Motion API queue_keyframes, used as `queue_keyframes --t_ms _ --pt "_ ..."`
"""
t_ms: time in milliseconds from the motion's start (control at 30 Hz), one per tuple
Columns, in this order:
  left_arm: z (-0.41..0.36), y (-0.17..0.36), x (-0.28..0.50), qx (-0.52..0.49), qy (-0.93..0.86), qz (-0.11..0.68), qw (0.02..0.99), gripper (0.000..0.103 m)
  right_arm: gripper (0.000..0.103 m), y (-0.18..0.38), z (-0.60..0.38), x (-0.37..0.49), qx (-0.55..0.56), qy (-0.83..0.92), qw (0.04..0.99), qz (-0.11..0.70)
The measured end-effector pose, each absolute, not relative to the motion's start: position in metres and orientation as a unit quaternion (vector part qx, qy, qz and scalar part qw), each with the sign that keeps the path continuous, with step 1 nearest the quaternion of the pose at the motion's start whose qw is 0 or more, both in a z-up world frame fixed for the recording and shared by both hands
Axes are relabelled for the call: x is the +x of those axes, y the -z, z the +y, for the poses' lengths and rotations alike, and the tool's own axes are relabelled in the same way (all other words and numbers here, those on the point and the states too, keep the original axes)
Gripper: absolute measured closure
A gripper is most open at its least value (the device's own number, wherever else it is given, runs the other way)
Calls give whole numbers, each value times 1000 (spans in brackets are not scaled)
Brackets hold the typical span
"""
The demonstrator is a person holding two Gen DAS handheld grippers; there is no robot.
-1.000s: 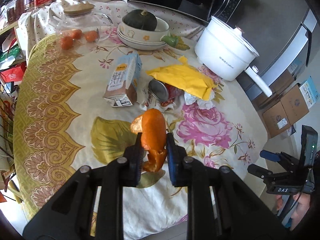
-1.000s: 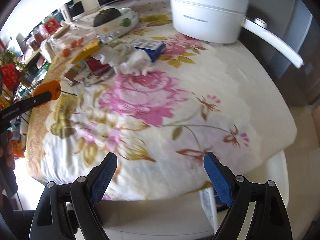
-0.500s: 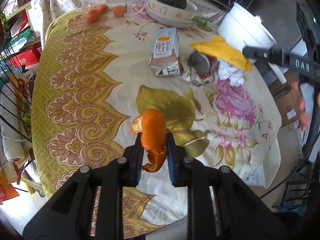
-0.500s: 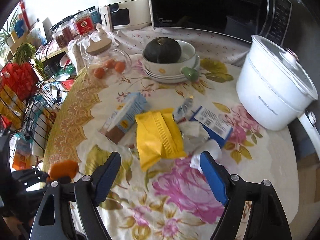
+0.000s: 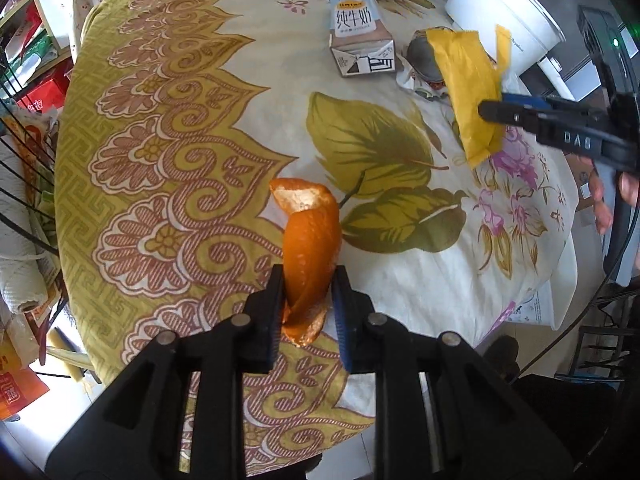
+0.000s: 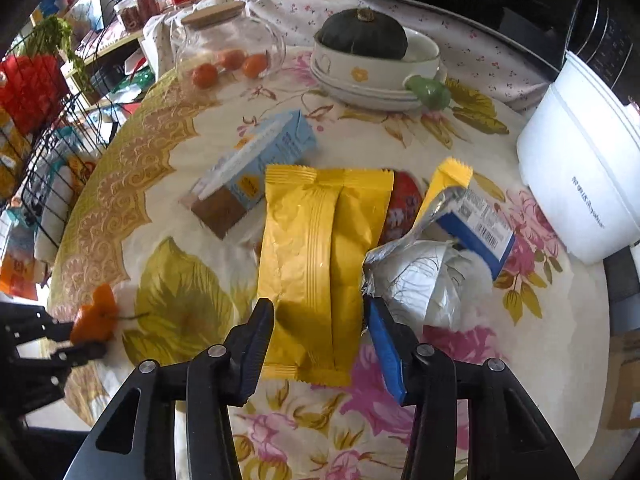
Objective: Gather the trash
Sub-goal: 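Grasp the yellow snack bag and foil wrapper with the right tool while the left holds peel, then carry peel and yellow bag over the white bin and open both tools to drop them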
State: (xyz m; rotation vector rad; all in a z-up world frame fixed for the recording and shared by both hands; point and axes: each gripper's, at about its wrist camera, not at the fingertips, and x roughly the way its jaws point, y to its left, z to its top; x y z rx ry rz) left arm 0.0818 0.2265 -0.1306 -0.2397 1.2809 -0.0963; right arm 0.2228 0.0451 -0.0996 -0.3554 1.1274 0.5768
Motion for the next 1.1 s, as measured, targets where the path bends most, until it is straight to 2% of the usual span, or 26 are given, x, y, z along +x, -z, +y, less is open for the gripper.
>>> queue_keyframes --t_ms 133,167,200,267,433,633,733,767,833,900,967,1100 --pt "227 131 79 -106 46 599 793 79 53 106 26 210 -149 -272 785 537" --pt "227 131 79 -107 46 599 792 79 50 106 21 208 -137 -275 782 542" --pt "226 132 78 -108 45 600 792 79 40 104 17 207 -127 -277 781 545" --pt "226 132 79 -108 44 600 791 79 29 96 10 203 -106 -279 787 540" --pt "221 131 82 -102 52 600 792 79 29 97 20 198 -109 -277 786 541" --pt "229 131 84 -125 50 598 790 80 29 134 44 195 -138 -242 782 557" --pt "232 127 83 -129 49 591 795 81 47 138 43 192 -130 -237 793 546" --pt "233 125 82 -133 49 588 797 81 59 137 41 191 -123 -242 792 546" --pt "235 121 80 -140 50 582 800 81 67 131 35 186 -114 -256 794 539" --pt "234 117 79 -143 52 577 803 81 83 124 27 181 -111 -268 796 531" --pt "233 114 78 -143 55 572 806 82 87 115 17 174 -107 -275 798 525" --pt "224 111 79 -137 62 571 807 82 90 103 -7 158 -121 -274 798 522"
